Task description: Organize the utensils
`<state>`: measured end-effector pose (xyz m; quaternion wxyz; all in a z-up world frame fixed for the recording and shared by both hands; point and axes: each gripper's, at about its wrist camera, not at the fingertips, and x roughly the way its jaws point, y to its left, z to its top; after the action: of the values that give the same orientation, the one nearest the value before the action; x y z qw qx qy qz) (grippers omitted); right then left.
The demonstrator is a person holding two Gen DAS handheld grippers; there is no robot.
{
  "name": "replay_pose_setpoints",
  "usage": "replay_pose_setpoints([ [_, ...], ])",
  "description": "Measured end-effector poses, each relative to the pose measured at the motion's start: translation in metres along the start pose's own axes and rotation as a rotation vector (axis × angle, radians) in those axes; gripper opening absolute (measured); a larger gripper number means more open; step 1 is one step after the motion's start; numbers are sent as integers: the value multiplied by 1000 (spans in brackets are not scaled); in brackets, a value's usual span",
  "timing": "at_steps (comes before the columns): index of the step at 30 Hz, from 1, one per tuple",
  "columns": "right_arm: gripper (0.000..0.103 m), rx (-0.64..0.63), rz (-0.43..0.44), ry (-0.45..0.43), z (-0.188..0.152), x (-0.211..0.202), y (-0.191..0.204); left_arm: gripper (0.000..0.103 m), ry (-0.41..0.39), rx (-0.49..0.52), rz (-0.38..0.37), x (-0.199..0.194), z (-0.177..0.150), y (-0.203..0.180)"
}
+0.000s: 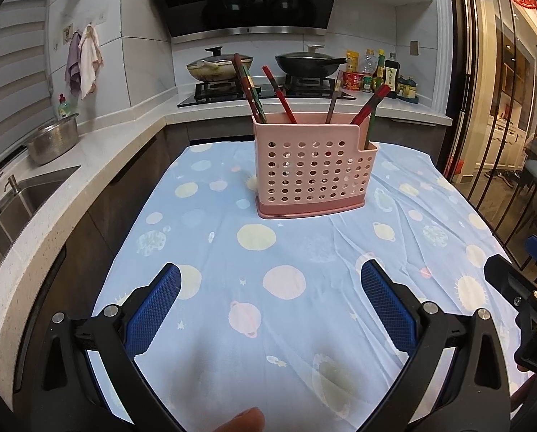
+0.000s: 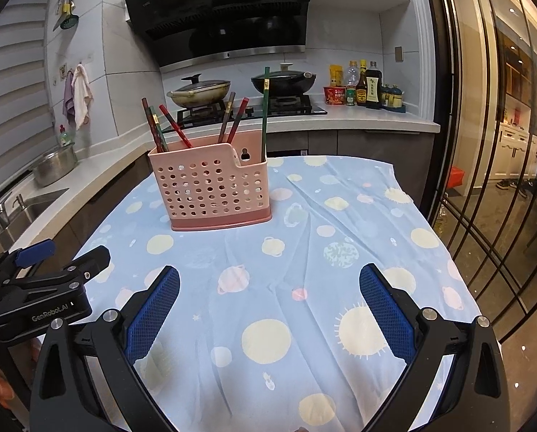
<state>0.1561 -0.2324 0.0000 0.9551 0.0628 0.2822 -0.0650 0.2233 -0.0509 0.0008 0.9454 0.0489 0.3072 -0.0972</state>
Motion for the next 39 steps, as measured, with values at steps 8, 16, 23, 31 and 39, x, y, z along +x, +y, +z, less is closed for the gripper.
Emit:
replay_pose_setpoints([
  [8,97,7,2,13,-2,10,1,96,-8,-9,43,5,-1,1],
  [16,97,2,-2,20,-4,12,3,96,-14,-12,52,3,-1,1],
  [23,97,2,-1,15,-6,12,3,96,-21,-2,52,0,-1,-2],
  [31,97,5,-4,10,-6,11,2,96,-33,1,69,-3,0,-2],
  [39,97,7,-3,9,-6,10,2,96,-34,6,76,-4,0,-3],
])
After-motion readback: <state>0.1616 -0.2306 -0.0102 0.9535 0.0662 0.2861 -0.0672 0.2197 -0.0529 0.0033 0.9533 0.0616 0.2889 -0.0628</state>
